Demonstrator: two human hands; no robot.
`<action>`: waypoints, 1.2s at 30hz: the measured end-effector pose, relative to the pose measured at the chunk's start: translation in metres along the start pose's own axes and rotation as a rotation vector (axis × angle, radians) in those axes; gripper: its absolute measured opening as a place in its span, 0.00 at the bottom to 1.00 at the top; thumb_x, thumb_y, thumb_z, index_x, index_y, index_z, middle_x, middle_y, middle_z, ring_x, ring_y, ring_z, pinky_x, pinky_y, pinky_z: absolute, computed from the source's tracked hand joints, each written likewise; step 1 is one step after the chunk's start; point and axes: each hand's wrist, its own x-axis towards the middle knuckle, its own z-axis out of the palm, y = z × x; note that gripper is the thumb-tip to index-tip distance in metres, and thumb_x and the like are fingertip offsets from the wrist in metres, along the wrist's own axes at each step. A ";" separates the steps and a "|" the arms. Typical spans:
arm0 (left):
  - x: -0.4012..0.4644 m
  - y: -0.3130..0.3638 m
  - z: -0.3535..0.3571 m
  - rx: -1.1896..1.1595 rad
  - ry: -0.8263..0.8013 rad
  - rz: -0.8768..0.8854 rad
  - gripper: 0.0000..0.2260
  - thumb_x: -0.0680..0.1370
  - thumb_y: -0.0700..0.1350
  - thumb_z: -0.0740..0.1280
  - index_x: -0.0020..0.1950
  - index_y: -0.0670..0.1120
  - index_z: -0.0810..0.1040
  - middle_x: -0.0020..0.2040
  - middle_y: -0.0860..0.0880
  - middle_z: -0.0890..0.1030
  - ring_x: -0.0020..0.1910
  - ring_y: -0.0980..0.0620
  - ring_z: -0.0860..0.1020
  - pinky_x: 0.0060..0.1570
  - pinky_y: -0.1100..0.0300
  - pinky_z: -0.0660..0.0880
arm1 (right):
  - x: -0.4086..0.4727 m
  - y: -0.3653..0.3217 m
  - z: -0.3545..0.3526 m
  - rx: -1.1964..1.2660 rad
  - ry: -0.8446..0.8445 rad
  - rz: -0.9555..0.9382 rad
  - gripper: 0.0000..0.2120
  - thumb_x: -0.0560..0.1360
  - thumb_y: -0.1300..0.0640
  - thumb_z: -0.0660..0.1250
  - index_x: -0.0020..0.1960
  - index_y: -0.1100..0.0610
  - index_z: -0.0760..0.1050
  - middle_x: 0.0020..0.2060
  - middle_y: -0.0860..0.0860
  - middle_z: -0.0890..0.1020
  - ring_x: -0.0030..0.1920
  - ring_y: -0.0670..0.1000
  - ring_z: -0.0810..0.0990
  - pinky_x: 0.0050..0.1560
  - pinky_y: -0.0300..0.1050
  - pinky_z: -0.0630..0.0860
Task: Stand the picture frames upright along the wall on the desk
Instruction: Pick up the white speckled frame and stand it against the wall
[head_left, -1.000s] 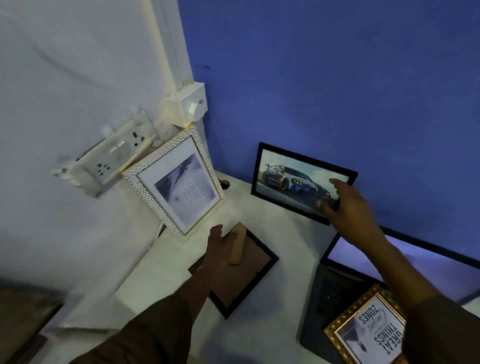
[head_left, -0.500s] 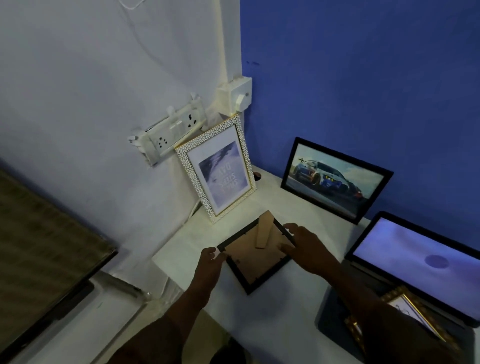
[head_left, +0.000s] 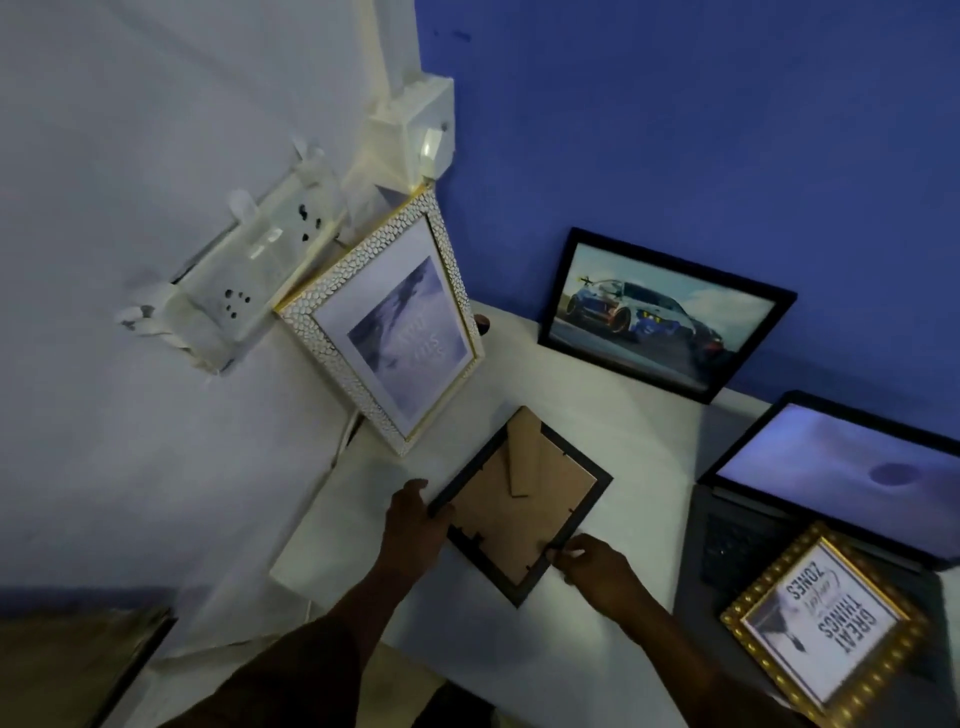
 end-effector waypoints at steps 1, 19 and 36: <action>0.004 0.001 -0.001 0.012 0.003 0.012 0.30 0.78 0.49 0.71 0.77 0.43 0.65 0.73 0.40 0.69 0.70 0.42 0.71 0.66 0.52 0.71 | 0.000 -0.002 0.004 -0.007 0.014 0.003 0.22 0.77 0.40 0.68 0.63 0.55 0.78 0.57 0.50 0.83 0.54 0.50 0.81 0.54 0.41 0.75; 0.052 0.017 -0.077 -0.203 0.208 0.103 0.32 0.76 0.52 0.72 0.77 0.44 0.68 0.71 0.44 0.73 0.69 0.44 0.72 0.72 0.45 0.70 | 0.052 -0.169 -0.029 -0.127 0.242 -0.281 0.22 0.79 0.44 0.67 0.67 0.56 0.73 0.49 0.54 0.84 0.53 0.54 0.81 0.52 0.44 0.73; 0.050 0.046 -0.118 -0.183 0.307 0.263 0.13 0.81 0.44 0.68 0.65 0.43 0.79 0.59 0.50 0.83 0.58 0.53 0.80 0.51 0.74 0.69 | 0.136 -0.314 -0.064 -0.279 0.295 -0.588 0.28 0.80 0.57 0.65 0.78 0.54 0.62 0.72 0.59 0.74 0.69 0.60 0.75 0.67 0.53 0.74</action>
